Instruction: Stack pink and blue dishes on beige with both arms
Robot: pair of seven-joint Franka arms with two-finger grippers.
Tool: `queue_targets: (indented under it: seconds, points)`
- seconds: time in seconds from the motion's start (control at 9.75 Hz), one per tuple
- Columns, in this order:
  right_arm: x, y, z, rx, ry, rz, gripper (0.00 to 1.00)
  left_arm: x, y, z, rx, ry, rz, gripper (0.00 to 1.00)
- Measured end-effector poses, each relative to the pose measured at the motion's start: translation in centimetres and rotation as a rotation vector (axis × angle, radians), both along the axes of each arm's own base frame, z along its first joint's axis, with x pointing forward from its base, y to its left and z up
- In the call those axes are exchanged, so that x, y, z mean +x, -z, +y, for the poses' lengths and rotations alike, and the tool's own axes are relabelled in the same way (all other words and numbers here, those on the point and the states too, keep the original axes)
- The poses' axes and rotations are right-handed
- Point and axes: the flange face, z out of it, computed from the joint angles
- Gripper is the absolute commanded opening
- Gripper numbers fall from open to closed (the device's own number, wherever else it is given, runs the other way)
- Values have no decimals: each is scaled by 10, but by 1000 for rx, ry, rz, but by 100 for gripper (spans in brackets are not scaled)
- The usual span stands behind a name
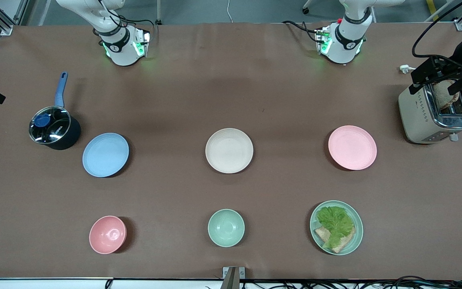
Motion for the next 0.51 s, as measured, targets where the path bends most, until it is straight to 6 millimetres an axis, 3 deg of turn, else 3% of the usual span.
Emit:
queue_targets:
  seconds: [0.21, 0.31, 0.51]
  points:
    - [7, 12, 3, 25, -94, 7, 100, 9, 20, 28, -23, -43, 37, 99]
    - [20, 37, 3, 66, -128, 13, 100, 21, 42, 50, -56, -44, 56, 100]
    - [46, 119, -8, 114, -180, 40, 100, 44, 104, 87, -111, -21, 52, 100]
